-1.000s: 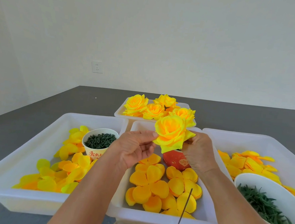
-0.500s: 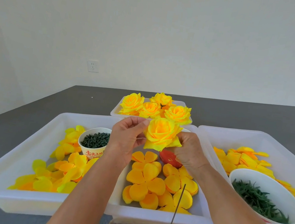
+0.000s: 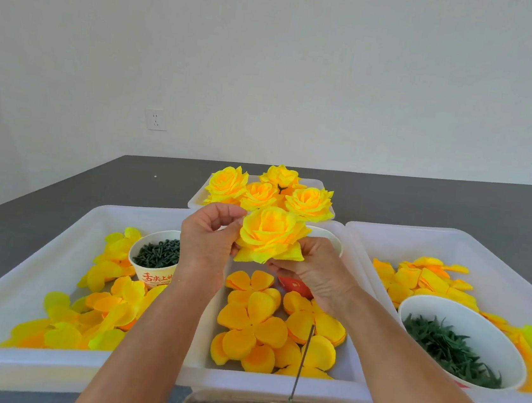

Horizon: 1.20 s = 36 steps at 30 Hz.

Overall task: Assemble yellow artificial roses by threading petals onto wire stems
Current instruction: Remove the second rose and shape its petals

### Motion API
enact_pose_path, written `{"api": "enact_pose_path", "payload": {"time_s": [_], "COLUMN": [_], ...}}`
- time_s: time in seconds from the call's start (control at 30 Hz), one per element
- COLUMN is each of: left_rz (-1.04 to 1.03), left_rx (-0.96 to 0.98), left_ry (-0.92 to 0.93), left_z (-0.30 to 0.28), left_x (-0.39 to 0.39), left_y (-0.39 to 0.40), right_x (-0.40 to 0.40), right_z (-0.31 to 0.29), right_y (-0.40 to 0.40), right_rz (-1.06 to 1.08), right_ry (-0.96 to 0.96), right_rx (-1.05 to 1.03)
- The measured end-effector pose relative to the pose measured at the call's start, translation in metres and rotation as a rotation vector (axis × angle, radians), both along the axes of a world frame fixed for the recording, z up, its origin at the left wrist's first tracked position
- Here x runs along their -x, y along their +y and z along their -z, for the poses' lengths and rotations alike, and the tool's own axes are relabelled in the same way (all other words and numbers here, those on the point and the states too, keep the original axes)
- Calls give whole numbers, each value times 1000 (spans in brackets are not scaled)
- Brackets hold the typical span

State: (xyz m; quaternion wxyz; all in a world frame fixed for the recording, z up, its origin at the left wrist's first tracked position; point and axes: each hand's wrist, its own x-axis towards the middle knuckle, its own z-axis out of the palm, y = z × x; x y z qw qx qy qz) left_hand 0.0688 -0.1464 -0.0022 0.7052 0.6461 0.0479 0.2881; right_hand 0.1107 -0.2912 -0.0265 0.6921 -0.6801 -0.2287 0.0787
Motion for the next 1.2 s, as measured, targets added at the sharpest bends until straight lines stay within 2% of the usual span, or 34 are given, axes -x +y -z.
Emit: {"api": "enact_pose_path", "payload": {"time_s": [0.13,0.3,0.37,0.57,0.67,0.87,1.03,1.2], "left_rz": [-43,63,5,-195,-246,-51,-70,-127], "left_rx": [0,185,93,-357,-466,-76,-77,-50], "left_ry": [-18,-8,-29,-93,-116,-176,-170,-156], "left_z": [-1,-3,-2,4,5,-3,-5,-5], "left_x": [0,0,-2,-5,-5,2,5,4], "left_y": [-1,1,1,1,0,-4,-6,-4], "right_x": [0,-2,-1,-1,-1,-2,-6,-10], "right_z": [0,1,0,4,5,2,0,1], "right_y": [-1,1,1,-1,0,-1,1,0], "right_rz": [-16,94,90,15,17,79,155,243], "right_ry": [-20,-78,-109,-181,-174,-67,45,25], "right_rx": [25,71,133,238,250,5,-85,-55]}}
